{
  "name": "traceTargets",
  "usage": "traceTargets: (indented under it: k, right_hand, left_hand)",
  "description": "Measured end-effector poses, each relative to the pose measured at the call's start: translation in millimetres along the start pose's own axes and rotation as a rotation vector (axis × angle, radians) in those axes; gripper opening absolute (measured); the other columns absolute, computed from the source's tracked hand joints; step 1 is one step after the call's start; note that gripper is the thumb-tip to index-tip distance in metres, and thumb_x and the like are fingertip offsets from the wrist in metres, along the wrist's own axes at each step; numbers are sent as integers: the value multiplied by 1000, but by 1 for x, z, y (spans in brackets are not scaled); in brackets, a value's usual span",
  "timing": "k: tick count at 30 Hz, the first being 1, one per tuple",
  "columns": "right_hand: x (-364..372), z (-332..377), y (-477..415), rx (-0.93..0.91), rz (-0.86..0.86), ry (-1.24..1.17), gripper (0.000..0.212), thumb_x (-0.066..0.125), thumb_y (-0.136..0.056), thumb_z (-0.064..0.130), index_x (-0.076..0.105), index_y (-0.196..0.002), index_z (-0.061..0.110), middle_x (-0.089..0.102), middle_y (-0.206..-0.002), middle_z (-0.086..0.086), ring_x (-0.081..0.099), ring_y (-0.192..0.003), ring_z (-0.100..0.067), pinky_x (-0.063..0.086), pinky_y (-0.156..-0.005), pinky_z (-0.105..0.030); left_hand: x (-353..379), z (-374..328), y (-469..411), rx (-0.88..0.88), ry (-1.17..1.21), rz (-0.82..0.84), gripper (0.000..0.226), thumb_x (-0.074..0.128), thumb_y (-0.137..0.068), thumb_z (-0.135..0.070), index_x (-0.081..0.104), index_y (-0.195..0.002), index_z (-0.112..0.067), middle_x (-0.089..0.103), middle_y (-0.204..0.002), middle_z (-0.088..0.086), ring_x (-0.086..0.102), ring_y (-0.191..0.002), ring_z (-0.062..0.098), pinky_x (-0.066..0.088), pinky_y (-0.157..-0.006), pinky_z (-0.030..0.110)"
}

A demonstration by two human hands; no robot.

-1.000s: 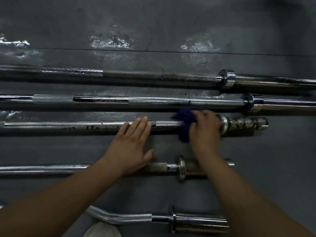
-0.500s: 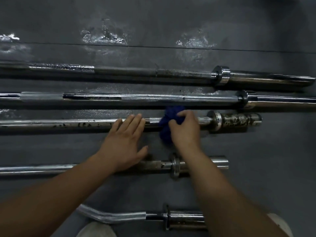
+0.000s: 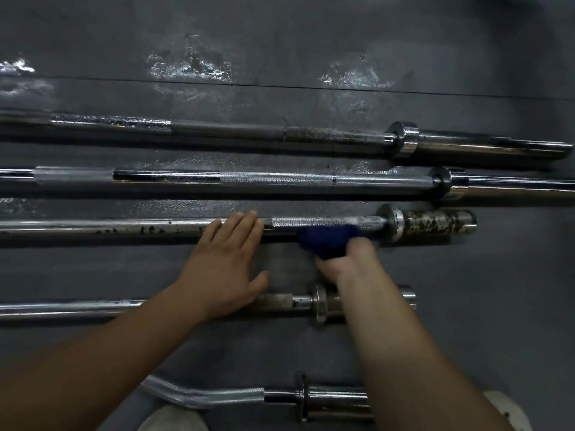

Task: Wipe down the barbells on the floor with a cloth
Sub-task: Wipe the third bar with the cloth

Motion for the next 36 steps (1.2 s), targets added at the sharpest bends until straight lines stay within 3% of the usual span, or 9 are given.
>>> traceTargets:
  k: [3,8,11,14,16,21,28,33,36]
  right_hand:
    - [7,-10,12,21,-6,-203,26,30,-92,1,42,-76,18,56,-50,-5,54,-41,-12,43,-56,-24]
    - [12,-16,28,96,13,14,19,33,-100,3,49,-109,7,53,-98,-19,55,-100,-34,44,-96,-51]
    - [2,0,25,-68,-60,-12,30,38,-98,2,52,-120,15,58,-107,-15,58,-82,-27,52,-74,-44]
    - [12,-13,43,15,58,313,16,45,-100,9,56,-111,11,63,-107,-15,61,-96,-28,51,-66,-41]
    - [0,21,45,-175,9,585,20,51,-97,15,57,-115,11,65,-104,-11,64,-92,-25,53,-68,-39]
    - [-20,89,66,-1211,-434,1335,48,61,-89,11,49,-135,17,40,-136,-15,43,-116,-30,44,-93,-40]
    - [38,2,68,-1458,103,1793,37,53,-73,14,71,-105,12,58,-114,-15,52,-103,-33,48,-84,-39]
    - [-15,75,57,-1361,-416,1636,33,54,-75,13,69,-103,5,58,-118,-21,52,-104,-42,47,-88,-46]
    - [33,-6,79,-1437,52,1769,50,58,-73,8,63,-122,14,61,-116,-14,53,-98,-35,48,-84,-41]
  left_hand:
    - [-1,-4,0,-15,-8,8,91,34,-79,-64,36,-152,-11,33,-159,8,28,-146,28,18,-118,47]
    - [-6,-2,-2,-30,-10,11,90,36,-76,-64,37,-151,-13,38,-155,7,33,-142,27,25,-117,48]
    - [-5,-4,-1,-27,-18,21,89,38,-76,-63,39,-149,-12,40,-153,8,35,-140,28,27,-115,48]
    - [-6,-5,1,-41,-21,30,90,39,-74,-61,41,-148,-11,42,-151,9,39,-137,29,30,-112,47]
    - [-6,-4,3,-51,-13,21,88,39,-73,-61,44,-146,-12,45,-148,8,42,-133,28,31,-109,47]
    - [-8,-9,4,-42,15,-12,80,44,-70,-58,50,-137,-15,50,-135,9,47,-123,31,35,-101,47]
    - [2,-16,12,11,12,21,80,47,-72,-57,50,-136,-9,49,-143,14,47,-129,33,35,-109,50]
    - [5,-20,21,10,13,45,81,48,-72,-57,52,-137,-9,51,-143,13,49,-129,33,37,-109,53]
    - [1,-21,17,-23,20,34,77,47,-70,-56,55,-132,-10,58,-132,10,54,-116,31,42,-99,48]
Point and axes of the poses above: each hand's wrist, its own y-axis away from the middle knuckle, its own x-axis out of the palm, z = x × y, the point moved 9 cm from there along -y, towards the middle knuckle
